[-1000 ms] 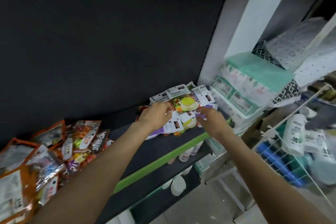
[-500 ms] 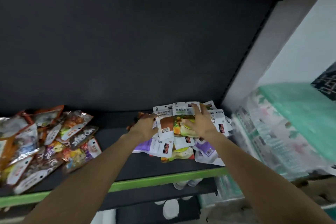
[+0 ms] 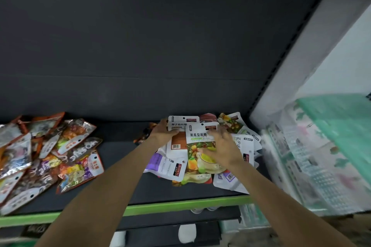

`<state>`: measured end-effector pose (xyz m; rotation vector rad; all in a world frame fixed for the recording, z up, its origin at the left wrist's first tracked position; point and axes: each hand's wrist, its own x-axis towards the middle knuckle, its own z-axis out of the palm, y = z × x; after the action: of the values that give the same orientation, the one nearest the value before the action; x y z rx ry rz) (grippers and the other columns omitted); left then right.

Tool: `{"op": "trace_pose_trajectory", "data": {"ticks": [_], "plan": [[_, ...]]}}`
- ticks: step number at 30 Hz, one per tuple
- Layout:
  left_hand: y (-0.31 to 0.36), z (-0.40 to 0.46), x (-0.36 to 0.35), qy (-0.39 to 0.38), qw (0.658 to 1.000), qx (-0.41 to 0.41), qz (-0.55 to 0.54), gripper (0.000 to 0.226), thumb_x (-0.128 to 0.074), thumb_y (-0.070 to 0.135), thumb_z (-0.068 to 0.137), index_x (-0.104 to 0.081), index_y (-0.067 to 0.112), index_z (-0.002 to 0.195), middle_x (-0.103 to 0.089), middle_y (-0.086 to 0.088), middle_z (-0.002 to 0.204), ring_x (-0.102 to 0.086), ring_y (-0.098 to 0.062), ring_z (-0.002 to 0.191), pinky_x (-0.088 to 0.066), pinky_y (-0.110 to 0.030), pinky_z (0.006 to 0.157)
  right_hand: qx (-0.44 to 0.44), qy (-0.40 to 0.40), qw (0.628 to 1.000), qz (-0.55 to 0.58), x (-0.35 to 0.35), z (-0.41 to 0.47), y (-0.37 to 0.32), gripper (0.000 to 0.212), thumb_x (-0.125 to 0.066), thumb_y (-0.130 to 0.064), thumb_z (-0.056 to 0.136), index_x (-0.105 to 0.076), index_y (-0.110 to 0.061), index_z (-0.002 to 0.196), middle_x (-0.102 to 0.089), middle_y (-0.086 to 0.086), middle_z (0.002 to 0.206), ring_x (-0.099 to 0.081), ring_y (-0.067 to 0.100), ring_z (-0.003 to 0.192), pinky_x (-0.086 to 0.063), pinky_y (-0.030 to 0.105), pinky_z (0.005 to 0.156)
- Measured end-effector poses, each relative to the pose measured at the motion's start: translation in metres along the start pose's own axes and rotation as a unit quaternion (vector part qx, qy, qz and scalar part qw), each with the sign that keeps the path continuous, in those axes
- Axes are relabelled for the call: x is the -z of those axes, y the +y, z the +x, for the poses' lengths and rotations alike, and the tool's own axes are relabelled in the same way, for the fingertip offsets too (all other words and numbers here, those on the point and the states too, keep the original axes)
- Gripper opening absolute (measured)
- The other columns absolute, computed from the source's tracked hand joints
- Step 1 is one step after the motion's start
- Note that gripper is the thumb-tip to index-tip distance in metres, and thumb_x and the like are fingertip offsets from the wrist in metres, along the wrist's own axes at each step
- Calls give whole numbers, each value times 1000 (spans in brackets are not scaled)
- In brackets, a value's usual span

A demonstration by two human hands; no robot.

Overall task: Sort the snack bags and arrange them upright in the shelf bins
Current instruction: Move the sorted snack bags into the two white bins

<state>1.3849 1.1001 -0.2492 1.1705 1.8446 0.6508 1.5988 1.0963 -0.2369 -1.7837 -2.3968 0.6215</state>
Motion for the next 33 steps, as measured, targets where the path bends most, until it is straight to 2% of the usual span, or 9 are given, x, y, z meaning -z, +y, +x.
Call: {"op": "trace_pose_trajectory", "data": {"ticks": [4,7,11,14,17,20,24,30,33], "plan": [[11,18,4,41,999,-6,5,54,-63,26,89,-42,13,136,-55,-5,132,-60,-24,108,-53,-26,75,-45,-23,997,62,10,19,-2,96,-76,-46,73,-18,-28,148,-34,13,146,-26,31,138,-34,43,109],[10,24,3,74,997,-9,0,34,-61,24,91,-54,10,121,-63,-6,109,-62,-19,92,-44,-16,57,-61,31,990,123,17,27,-5,91,-76,-26,78,-19,-22,149,-41,13,141,-41,28,130,-38,37,103],[14,14,7,142,988,-29,-58,24,-59,24,93,-61,9,111,-67,-7,106,-64,-19,88,-51,-25,69,-99,77,971,205,25,35,-4,71,-69,-13,84,-31,-11,144,-61,13,118,-58,28,111,-45,29,88],[23,-5,21,173,980,-66,-67,20,-56,24,95,-64,10,106,-66,-4,100,-62,-17,86,-48,-24,72,-80,81,966,230,33,35,-3,35,-68,-15,85,-57,-5,118,-66,12,103,-61,25,95,-41,23,75],[33,-30,41,201,974,-97,-36,10,-54,25,95,-59,16,95,-63,0,95,-60,-16,85,-46,-20,68,-44,113,952,281,44,29,-10,7,-65,-13,87,-62,-7,90,-63,8,84,-57,21,81,-40,26,69],[42,-61,64,249,959,-132,11,13,-53,26,96,-55,15,90,-63,1,90,-60,-14,79,-46,-22,64,0,136,948,286,58,20,-21,8,-62,-12,90,-61,-11,82,-62,6,81,-55,17,78,-37,24,66],[45,-101,89,335,923,-164,96,16,-47,28,97,-55,15,95,-71,-8,96,-67,-29,82,-48,-27,59,50,152,960,232,73,10,-44,10,-61,-17,91,-66,-9,88,-64,3,82,-56,13,74,-36,9,57],[25,-150,129,402,858,-173,267,20,-46,24,98,-60,12,106,-69,-14,92,-64,-38,75,-41,-31,54,130,127,964,194,84,-1,-114,16,-59,-23,92,-68,-11,97,-69,0,93,-62,14,85,-40,23,73],[8,-169,155,417,855,-154,267,20,-43,23,99,-59,12,104,-69,-13,95,-63,-37,77,-39,-31,55,156,126,958,202,81,-8,-160,12,-60,-20,92,-68,-12,94,-68,-1,91,-61,13,83,-45,26,75]]}}
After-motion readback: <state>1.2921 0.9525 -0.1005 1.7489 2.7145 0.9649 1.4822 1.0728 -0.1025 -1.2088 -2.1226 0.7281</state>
